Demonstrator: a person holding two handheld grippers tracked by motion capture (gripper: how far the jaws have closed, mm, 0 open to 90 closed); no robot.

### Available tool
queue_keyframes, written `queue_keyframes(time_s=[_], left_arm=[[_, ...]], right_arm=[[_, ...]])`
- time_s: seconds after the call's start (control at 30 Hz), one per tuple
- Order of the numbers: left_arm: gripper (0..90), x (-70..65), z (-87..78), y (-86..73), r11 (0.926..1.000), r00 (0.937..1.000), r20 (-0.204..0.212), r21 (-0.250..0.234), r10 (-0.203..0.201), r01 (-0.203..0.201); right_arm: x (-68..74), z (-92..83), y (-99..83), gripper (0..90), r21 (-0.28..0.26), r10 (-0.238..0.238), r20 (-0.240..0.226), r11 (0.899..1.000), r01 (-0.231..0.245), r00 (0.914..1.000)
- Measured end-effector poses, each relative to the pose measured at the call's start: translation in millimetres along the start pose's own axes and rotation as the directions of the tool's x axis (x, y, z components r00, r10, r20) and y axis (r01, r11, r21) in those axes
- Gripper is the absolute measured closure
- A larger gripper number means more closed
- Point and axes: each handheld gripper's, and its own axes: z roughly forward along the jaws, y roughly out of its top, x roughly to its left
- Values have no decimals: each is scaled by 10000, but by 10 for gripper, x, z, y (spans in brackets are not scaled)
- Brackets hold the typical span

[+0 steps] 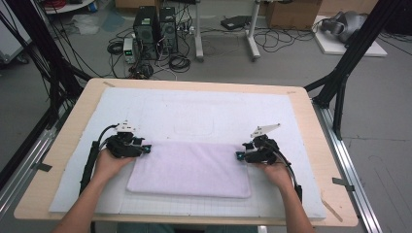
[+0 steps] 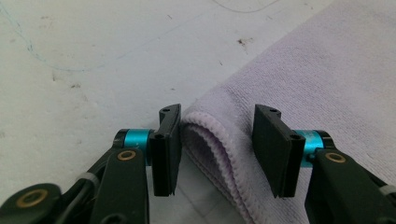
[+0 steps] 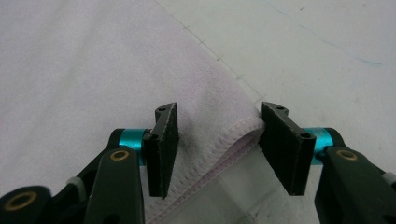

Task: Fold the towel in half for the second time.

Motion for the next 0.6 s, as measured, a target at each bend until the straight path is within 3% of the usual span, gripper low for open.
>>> queue_keyframes(time_s=[0.17,0.23,0.6], left_arm=[[579,-13,-4,-14,9999,9999,30,-102,-98,98],[653,-20,-6,-14,9999,9998,198,-98,-20,22],[766,-105,-26,8,9993,9991,-254,-141,344,-348]], right_arm=[[14,0,5,595,18,-13,-252,10000,13,9997],[16,3,8,607,1,2,-277,10000,-2,9996],[68,-12,41,768,91,-346,-288,9993,349,9990]])
